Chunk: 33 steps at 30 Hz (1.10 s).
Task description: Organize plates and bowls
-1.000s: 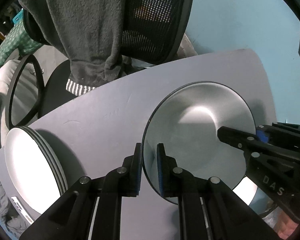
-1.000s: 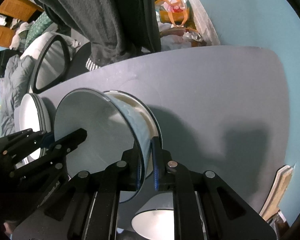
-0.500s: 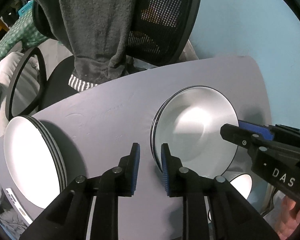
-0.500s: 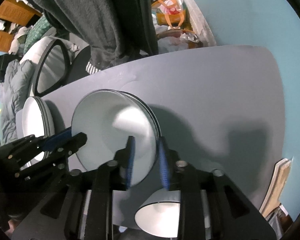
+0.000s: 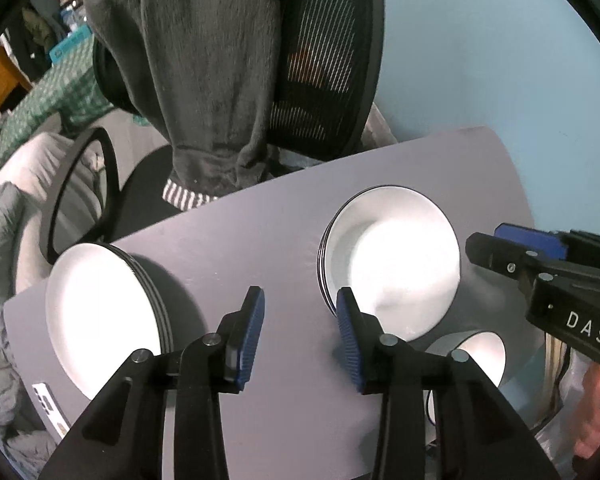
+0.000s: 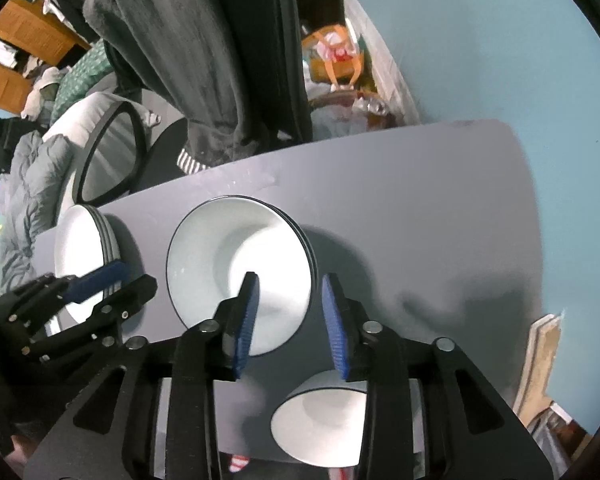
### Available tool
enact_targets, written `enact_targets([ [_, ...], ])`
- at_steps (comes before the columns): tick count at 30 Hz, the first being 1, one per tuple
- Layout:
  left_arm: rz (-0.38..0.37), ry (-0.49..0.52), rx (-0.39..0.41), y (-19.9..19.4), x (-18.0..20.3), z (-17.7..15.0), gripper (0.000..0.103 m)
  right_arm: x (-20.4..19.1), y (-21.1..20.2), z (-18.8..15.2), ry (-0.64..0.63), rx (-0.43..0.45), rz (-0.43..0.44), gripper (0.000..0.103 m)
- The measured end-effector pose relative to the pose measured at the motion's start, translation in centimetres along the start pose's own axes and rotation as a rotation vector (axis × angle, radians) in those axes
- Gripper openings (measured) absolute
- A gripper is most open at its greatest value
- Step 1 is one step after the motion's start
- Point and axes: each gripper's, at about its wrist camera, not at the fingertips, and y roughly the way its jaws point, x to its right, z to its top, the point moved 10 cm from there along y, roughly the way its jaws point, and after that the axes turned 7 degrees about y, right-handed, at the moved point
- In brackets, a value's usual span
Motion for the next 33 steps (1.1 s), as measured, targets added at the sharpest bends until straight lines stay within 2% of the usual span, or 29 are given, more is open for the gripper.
enact_targets([
  [3, -0.016, -0.002, 0.017, -1.2, 0.2, -0.3, 0.038, -0.2, -1.4, -0.4, -0.022, 0.032, -0.013, 0.036],
  [8, -0.011, 0.015, 0.062, -3.4, 0.6, -0.8, 0.039, -0.6, -3.6, -0.8, -0.049, 0.075, -0.02, 0.043],
  [10, -0.011, 0.029, 0.078, -4.3, 0.9, -0.9, 0.044, -0.8, -4.6, -1.1, -0.059, 0.095, -0.021, 0.043],
  [16, -0.006, 0.074, 0.135, -6.7, 1.7, -1.0, 0.048, -1.2, -7.3, -1.9, -0.072, 0.157, -0.038, 0.047],
  [18, -0.017, 0.068, 0.151, -7.4, 1.9, -1.1, 0.052, -1.2, -8.1, -2.1, -0.077, 0.176, -0.041, 0.048],
  [25, -0.03, 0.08, 0.173, -8.5, 3.1, -2.1, 0.052, -0.9, -9.6, -3.4, -0.071, 0.212, -0.045, 0.05],
  [33, -0.046, 0.142, 0.173, -8.8, 5.3, -3.3, 0.052, 0.3, -10.3, -4.9, -0.038, 0.22, -0.062, 0.05],
])
